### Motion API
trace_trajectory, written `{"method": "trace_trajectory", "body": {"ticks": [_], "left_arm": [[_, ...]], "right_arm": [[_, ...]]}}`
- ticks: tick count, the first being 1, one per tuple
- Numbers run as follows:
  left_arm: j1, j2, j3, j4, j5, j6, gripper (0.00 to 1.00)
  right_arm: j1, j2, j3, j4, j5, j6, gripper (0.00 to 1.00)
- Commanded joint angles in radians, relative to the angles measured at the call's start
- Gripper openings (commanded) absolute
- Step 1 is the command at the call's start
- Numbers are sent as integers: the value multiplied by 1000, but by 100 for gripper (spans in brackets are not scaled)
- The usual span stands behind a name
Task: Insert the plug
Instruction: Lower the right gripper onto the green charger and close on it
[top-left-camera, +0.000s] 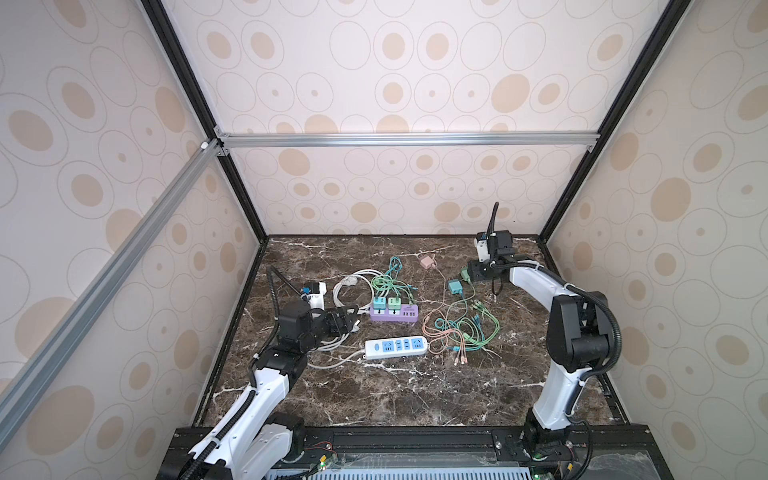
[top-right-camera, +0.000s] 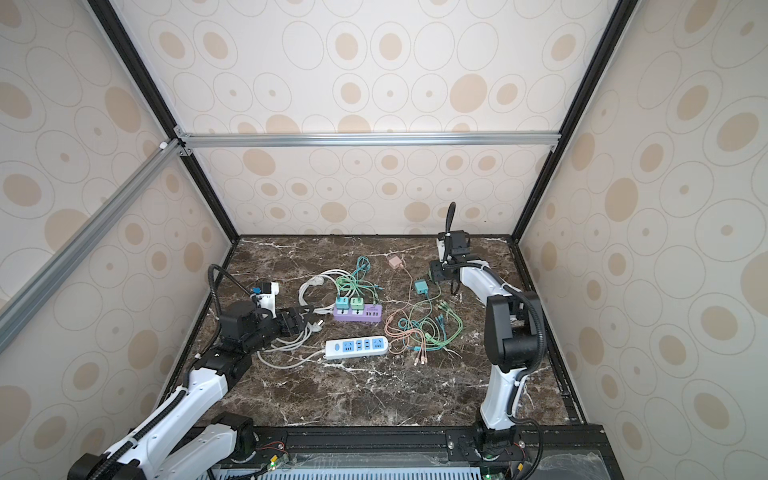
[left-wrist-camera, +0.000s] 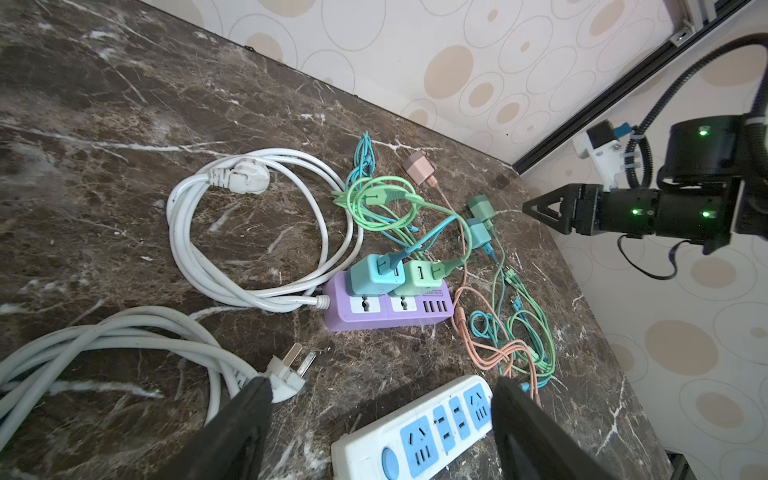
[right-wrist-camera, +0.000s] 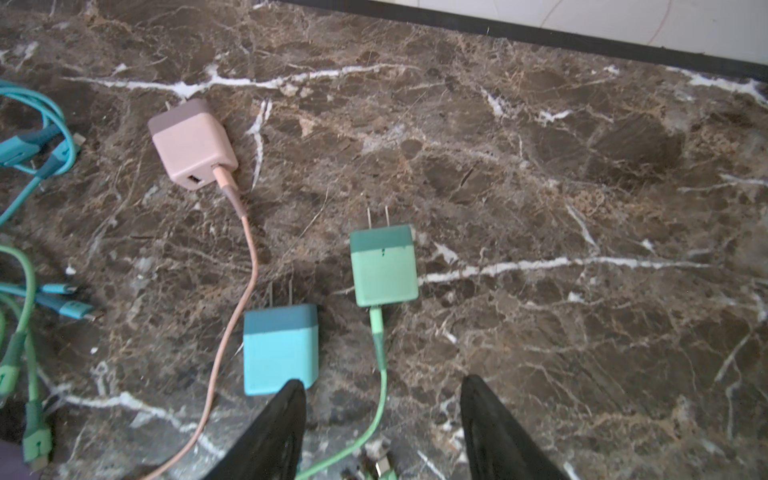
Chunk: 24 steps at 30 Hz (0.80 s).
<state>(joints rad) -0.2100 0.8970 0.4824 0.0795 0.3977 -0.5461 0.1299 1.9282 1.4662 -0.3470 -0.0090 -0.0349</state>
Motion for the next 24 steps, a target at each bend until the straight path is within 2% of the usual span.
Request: {"method": "trace_trajectory", "body": {"ticks": [1,5,11,24], "left_arm": [[7,-37,-1,-27,-10,-5,84],[6,-79,-4,-51,-13,-11,84],[6,-137,-18,-79,-24,-18,86],[6,-152,-38,-77,-32,-28,86]], "right_arm": [[-15,66,78,-78,-49,-38,62],[-16,155,175,-150,-62,-61,61],[-17,225,234,-174,-88,-55,59],[-16,305,283,-233,-97,-82,60]]}}
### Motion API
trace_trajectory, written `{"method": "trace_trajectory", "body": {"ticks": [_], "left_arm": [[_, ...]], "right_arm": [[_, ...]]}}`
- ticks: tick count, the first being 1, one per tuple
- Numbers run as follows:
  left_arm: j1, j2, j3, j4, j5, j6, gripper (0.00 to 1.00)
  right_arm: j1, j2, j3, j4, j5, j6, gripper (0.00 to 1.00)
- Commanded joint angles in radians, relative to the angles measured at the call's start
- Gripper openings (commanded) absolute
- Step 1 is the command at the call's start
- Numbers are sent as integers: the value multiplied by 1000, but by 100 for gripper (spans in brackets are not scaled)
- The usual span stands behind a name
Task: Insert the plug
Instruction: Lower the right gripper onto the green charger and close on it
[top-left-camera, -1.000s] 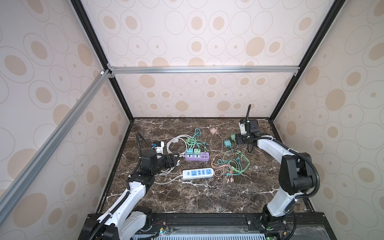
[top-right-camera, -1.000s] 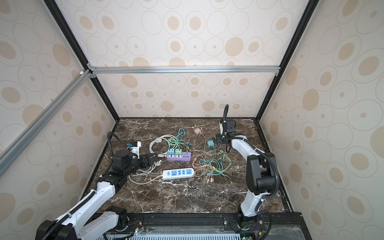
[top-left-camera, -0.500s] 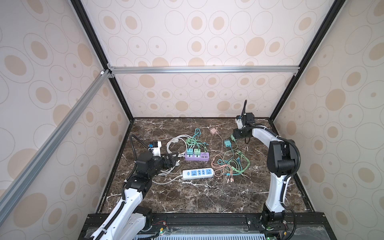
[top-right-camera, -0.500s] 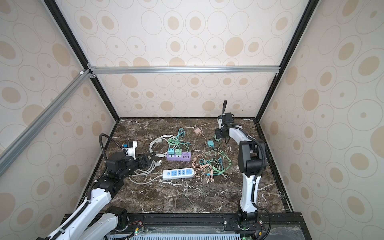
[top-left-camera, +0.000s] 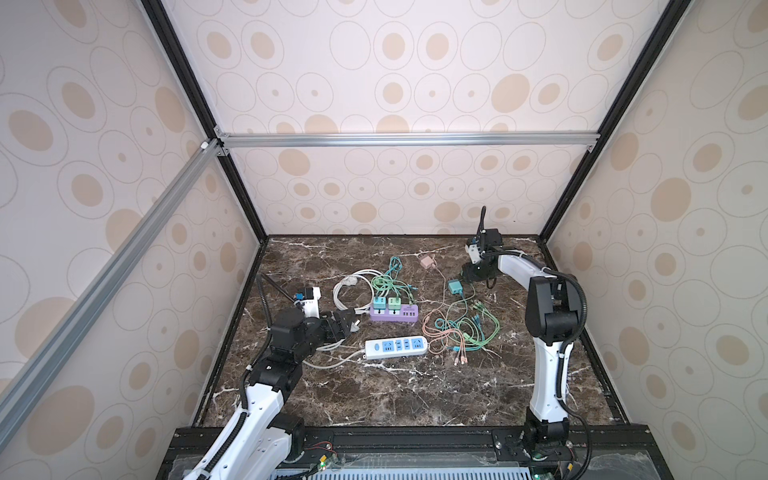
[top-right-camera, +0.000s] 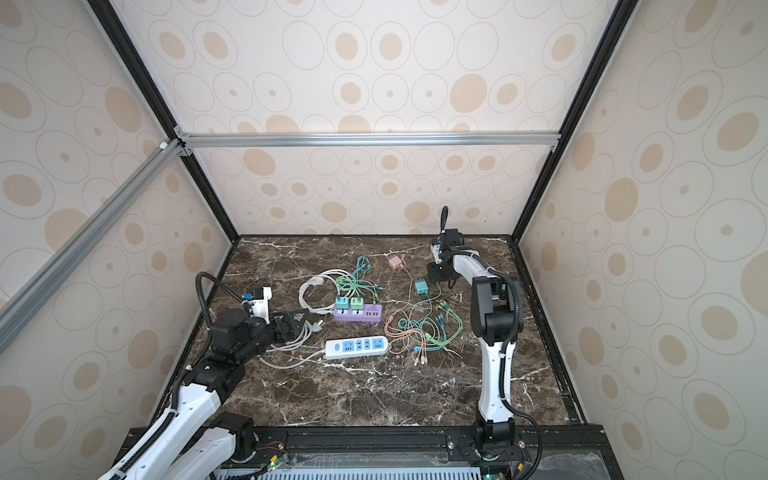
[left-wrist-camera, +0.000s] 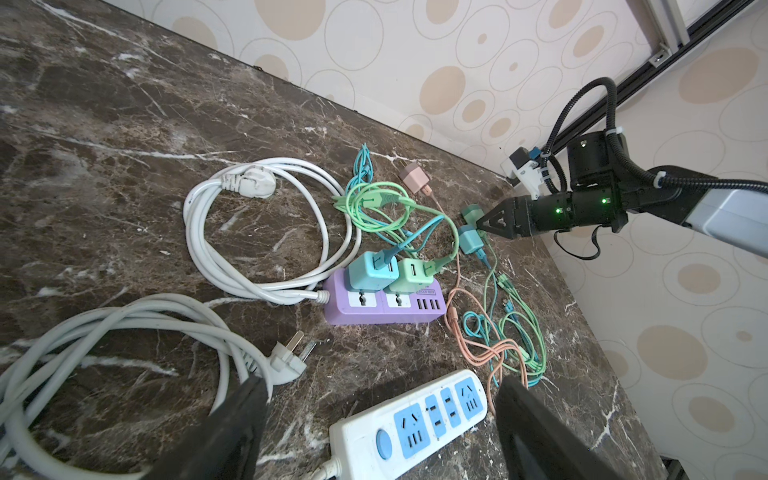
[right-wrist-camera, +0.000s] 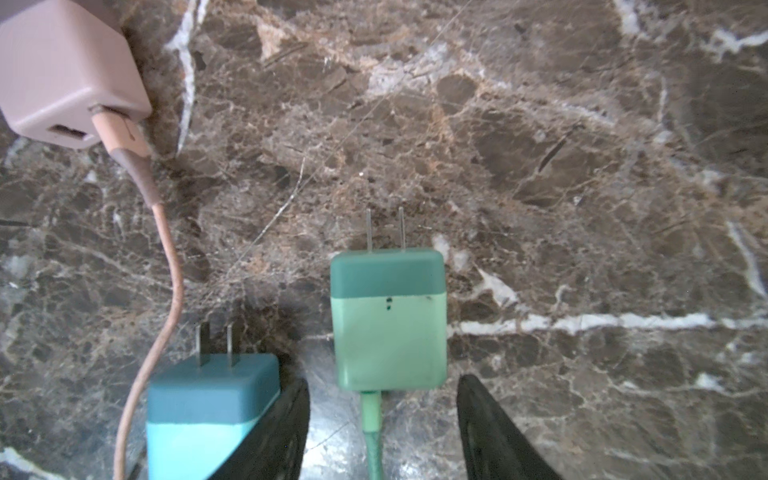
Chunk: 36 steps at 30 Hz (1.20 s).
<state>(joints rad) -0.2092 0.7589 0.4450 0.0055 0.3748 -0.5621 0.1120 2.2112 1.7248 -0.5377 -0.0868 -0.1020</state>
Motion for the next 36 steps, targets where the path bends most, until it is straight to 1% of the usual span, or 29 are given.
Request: {"method": "trace_trajectory", "body": {"ticks": [1,7,11,16,20,24,27,31,34,36], "left_arm": [[6,-11,2,-2,-10,-10,86],[6,24,15,10,-2,1,86],[6,39,20,10,0,7,86],[5,59,6,62,7,0,86],[5,101,23,55,14,11,86],[5,86,6,57,5,0,86],[6,80,7,57,-13,4,87],[5,142,58,47,-18,37,87],[7,207,99,54,-7,50,87],[6,245,121,63,3,53,87]], "right_arm": [[3,22,25,-43,-19,-16,60],[2,40,30,-57,-14,-19,59],[6,51,45,-84,-21,-28,57],[11,50,48,-80,18,-40,56],[13,55,54,-75,12,-50,56],[17,77,98,-97,0,-52,56],[22,82,112,-110,15,-62,53],[26,70,93,-99,24,-68,49],[27,68,83,-88,29,-73,49],[26,76,91,-92,37,-77,53]]}}
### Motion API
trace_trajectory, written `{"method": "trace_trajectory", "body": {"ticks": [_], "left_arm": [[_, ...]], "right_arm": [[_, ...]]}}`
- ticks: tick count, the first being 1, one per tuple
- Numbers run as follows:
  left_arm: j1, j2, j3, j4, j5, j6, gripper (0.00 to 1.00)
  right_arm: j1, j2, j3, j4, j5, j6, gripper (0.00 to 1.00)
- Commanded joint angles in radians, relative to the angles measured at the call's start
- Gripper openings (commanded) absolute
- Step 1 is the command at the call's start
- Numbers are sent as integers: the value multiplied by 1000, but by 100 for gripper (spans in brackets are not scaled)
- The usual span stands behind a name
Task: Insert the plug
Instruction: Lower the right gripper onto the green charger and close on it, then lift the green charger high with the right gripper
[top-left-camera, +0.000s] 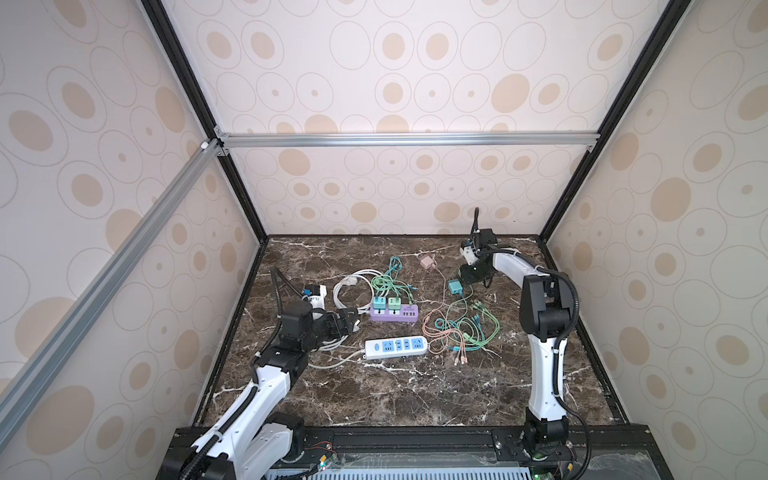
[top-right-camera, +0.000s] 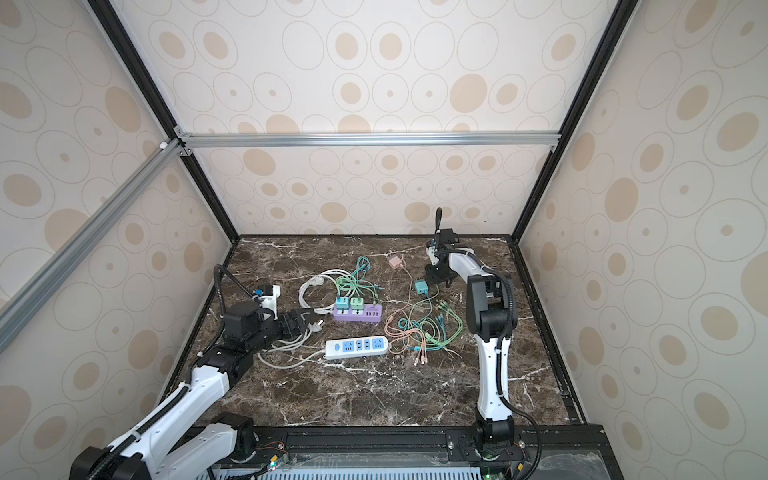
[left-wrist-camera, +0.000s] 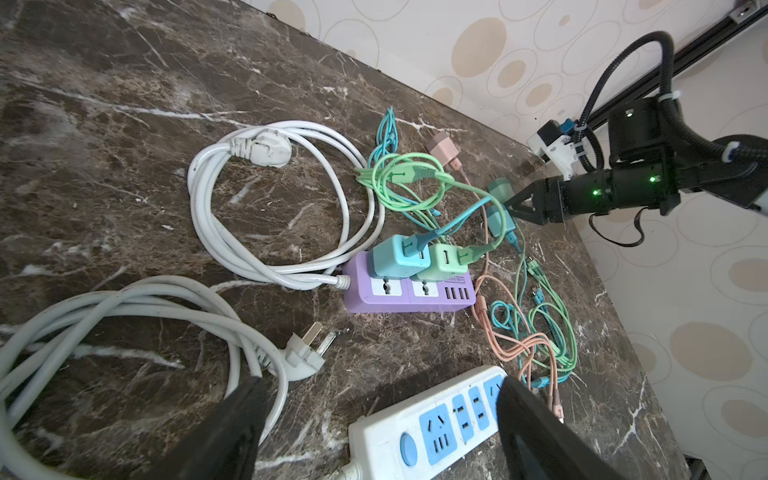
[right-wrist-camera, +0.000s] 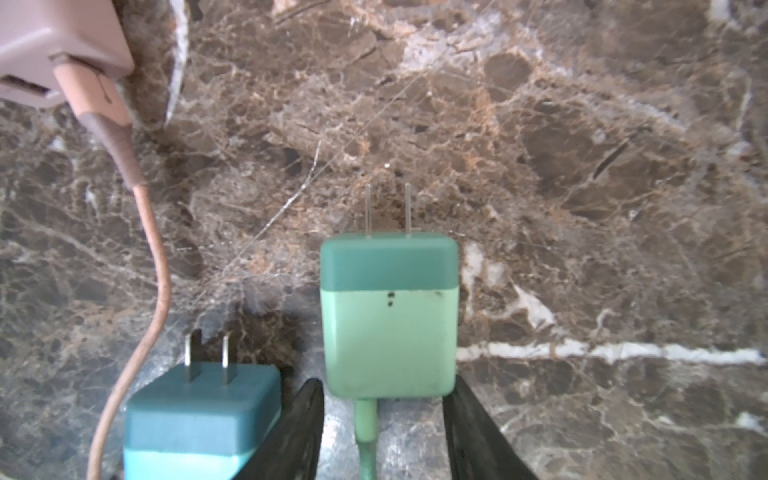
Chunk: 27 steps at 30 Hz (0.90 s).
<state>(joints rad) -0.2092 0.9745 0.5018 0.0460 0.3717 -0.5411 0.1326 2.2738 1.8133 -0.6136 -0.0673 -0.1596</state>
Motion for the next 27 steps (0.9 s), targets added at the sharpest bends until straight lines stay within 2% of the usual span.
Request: {"method": "trace_trajectory", "body": {"ticks": [1,15,18,22,27], "left_arm": [[5,45,73,27,11,33,87],[6,157,144,65,34,22,86],[5,155,134,76,35,22,86],[5,138,121,78,39,12,86],[6,137,124,78,54,19,86]], "right_arm": [[5,18,8,-20,21,-22,54],[6,99,142,-80,-25,-48,56],[7,102,151,-79,-46,-36,49],[7,79,130,-65,-71,-20,35],[14,-32,31,15,-65,-17,30]]}}
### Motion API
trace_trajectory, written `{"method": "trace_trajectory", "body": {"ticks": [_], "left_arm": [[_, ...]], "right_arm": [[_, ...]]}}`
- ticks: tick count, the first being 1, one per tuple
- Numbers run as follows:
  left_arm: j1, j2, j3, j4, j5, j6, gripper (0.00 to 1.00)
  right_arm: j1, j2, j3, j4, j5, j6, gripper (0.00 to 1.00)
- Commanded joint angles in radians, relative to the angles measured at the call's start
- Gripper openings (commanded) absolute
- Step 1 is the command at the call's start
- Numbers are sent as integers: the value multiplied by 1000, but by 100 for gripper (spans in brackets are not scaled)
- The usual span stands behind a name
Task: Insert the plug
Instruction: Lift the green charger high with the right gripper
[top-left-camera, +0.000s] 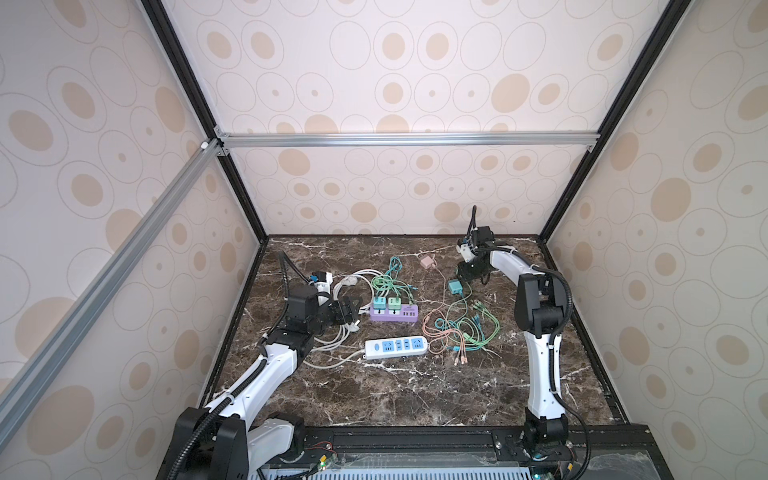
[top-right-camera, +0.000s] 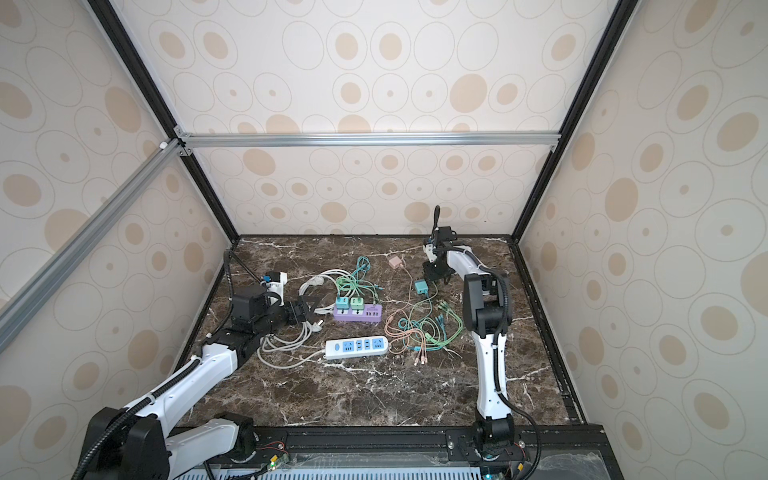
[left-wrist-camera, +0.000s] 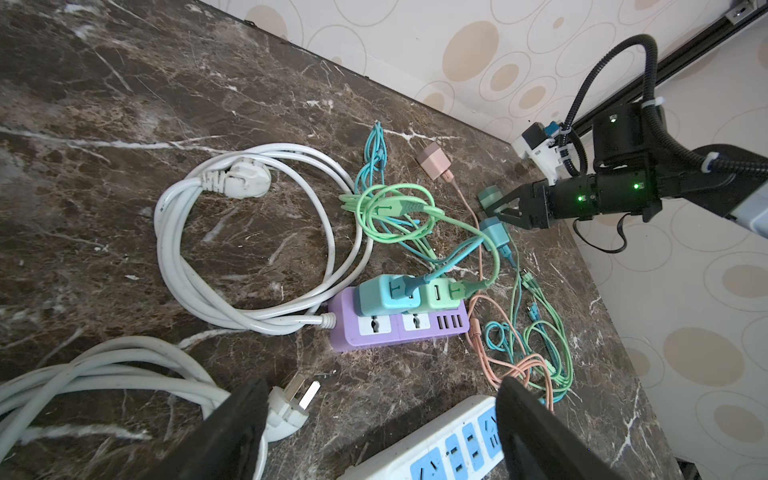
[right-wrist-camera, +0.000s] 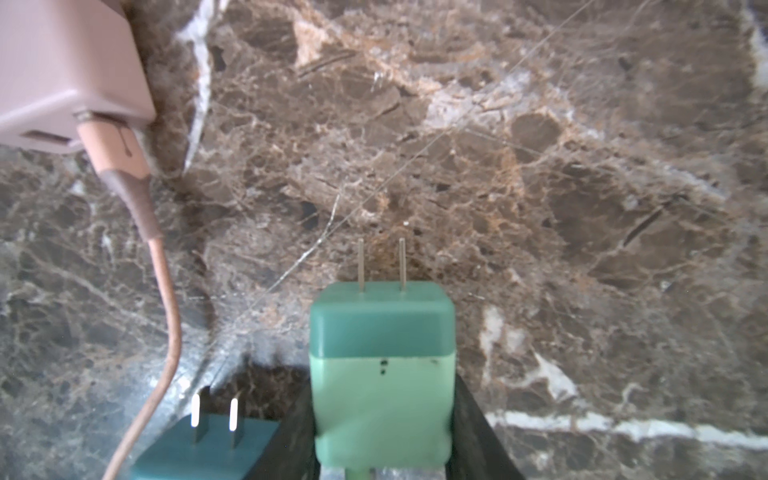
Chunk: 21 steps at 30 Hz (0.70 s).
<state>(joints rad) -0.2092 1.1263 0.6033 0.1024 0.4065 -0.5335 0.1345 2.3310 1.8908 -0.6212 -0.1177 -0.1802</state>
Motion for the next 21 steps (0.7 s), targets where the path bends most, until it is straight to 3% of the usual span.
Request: {"method": "trace_trajectory", "body": {"ticks": [1,8,21], "left_arm": [[5,-12,23,23,33,8,86],[6,5,49,56,140,6,86],[6,57,101,120,250,-17,85]], "right_arm": [[14,-124,-76,46,-9,4,30],[25,-368,-206,132,20,-10,28],[95,-723,-248,160,65,-80,27]]}}
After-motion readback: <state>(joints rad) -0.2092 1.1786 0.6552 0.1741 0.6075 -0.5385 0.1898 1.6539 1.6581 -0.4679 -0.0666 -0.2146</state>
